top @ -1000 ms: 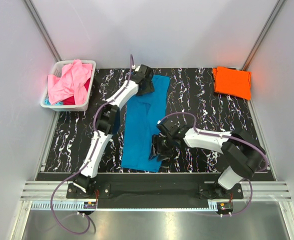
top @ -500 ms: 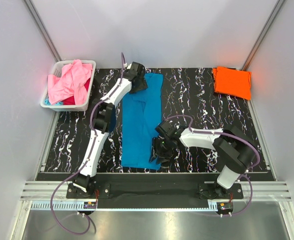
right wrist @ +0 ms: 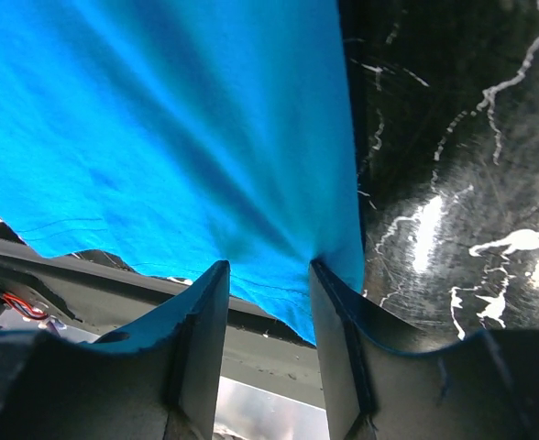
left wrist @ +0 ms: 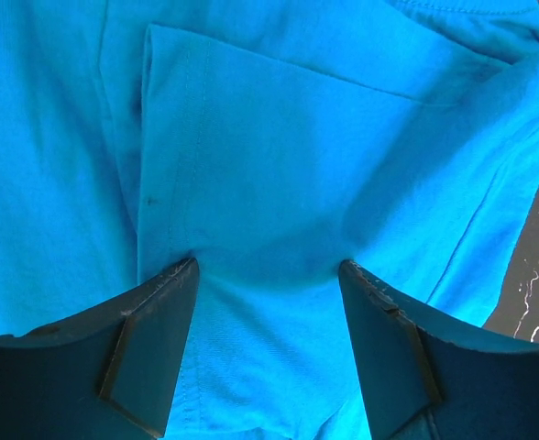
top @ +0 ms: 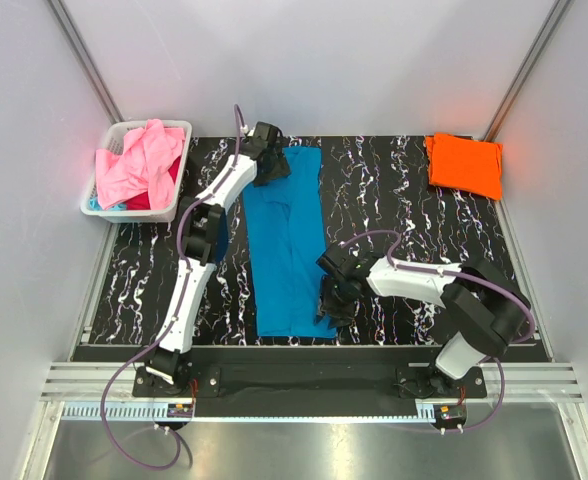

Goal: Fold and stack the t-shirts
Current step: Fold the tshirt

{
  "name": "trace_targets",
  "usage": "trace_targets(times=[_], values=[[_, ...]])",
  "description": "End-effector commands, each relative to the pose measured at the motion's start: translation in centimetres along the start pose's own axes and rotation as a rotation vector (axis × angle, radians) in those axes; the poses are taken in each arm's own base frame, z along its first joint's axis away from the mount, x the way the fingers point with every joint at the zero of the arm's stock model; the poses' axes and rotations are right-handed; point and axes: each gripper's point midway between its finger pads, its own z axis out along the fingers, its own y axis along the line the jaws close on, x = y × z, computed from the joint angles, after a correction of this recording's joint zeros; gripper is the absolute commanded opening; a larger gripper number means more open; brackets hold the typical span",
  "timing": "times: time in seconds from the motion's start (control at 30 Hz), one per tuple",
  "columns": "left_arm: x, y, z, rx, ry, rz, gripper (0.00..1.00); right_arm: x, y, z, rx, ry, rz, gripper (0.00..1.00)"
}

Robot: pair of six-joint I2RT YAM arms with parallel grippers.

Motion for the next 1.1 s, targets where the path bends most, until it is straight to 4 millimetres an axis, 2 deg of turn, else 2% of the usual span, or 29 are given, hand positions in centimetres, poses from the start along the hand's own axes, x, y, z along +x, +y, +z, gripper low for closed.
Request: trace_targets(times=[0.0,0.1,0.17,0.27,0.3,0.37,0.43,0.47,0.5,0.6,0.63,0.7,0.73,0.8,0.83,0.87,0.9,0.93,0.97,1.03,1.07], values=[[-0.7,1.0,0.7,0.013,0.009,0.012,0.70,2.0,-5.5,0.3,0.202,0.036,0.022,0.48],[-0.5,-0.5,0.6,0.098,0.026,0.038,0.70,1.6,-4.9,0.0,0.181,0.021,-0.010,0.48],[-0.7,-2.2,-0.4,0.190,0.041,0.044,0.70,1.3,-4.5,-0.1,0.169,0.012,-0.023,0.48],[-1.0,-3.9,-1.8,0.280,0.041,0.057,0.70,0.9,-3.7,0.0,0.149,0.007,-0.035,0.48],[-2.0,-4.7,-3.3,0.312,0.017,0.065,0.70,0.8,-3.5,0.1,0.140,0.005,-0.039,0.48],[-2.3,-5.3,-4.5,0.345,0.014,0.076,0.70,0.6,-3.0,0.0,0.117,-0.002,-0.047,0.48],[-3.6,-6.1,-6.9,0.371,-0.020,0.095,0.70,0.3,-2.1,-0.2,0.082,-0.016,-0.059,0.48],[-3.5,-5.9,-7.3,0.366,-0.018,0.099,0.70,0.1,-1.3,-0.6,0.050,-0.026,-0.071,0.48],[-4.5,-6.2,-9.1,0.380,-0.048,0.112,0.70,-0.3,-0.2,-1.1,0.009,-0.043,-0.087,0.48],[-4.9,-5.4,-10.9,0.347,-0.071,0.116,0.70,-1.5,2.0,-2.8,-0.063,-0.103,-0.113,0.49],[-5.4,-5.0,-12.2,0.323,-0.098,0.108,0.70,-1.9,2.5,-3.3,-0.078,-0.123,-0.125,0.49],[-6.2,-4.4,-13.8,0.297,-0.134,0.089,0.69,-2.4,3.4,-4.1,-0.100,-0.152,-0.149,0.51],[-7.2,-3.9,-15.5,0.275,-0.176,0.077,0.69,-2.9,3.7,-4.7,-0.108,-0.179,-0.154,0.52],[-7.3,-3.2,-16.7,0.256,-0.186,0.045,0.69,-3.3,3.7,-5.2,-0.108,-0.208,-0.155,0.54],[-6.3,-2.3,-16.8,0.239,-0.164,0.034,0.69,-3.7,3.8,-5.7,-0.111,-0.238,-0.154,0.55],[-6.5,-2.1,-18.6,0.245,-0.181,0.021,0.69,-3.8,3.7,-5.9,-0.108,-0.250,-0.154,0.56],[-6.0,-1.8,-19.2,0.241,-0.174,0.001,0.68,-3.9,3.4,-5.9,-0.101,-0.259,-0.153,0.56],[-3.8,-0.3,-18.5,0.207,-0.124,-0.012,0.68,-4.2,3.2,-6.0,-0.094,-0.275,-0.150,0.56],[-3.6,-0.2,-20.5,0.224,-0.133,-0.027,0.68,-4.2,3.1,-6.1,-0.095,-0.282,-0.153,0.56],[-1.4,0.6,-21.0,0.233,-0.084,-0.057,0.67,-4.2,2.9,-6.0,-0.088,-0.280,-0.155,0.56],[1.3,2.1,-20.4,0.208,-0.030,-0.070,0.66,-4.1,2.8,-5.8,-0.081,-0.274,-0.157,0.56]])
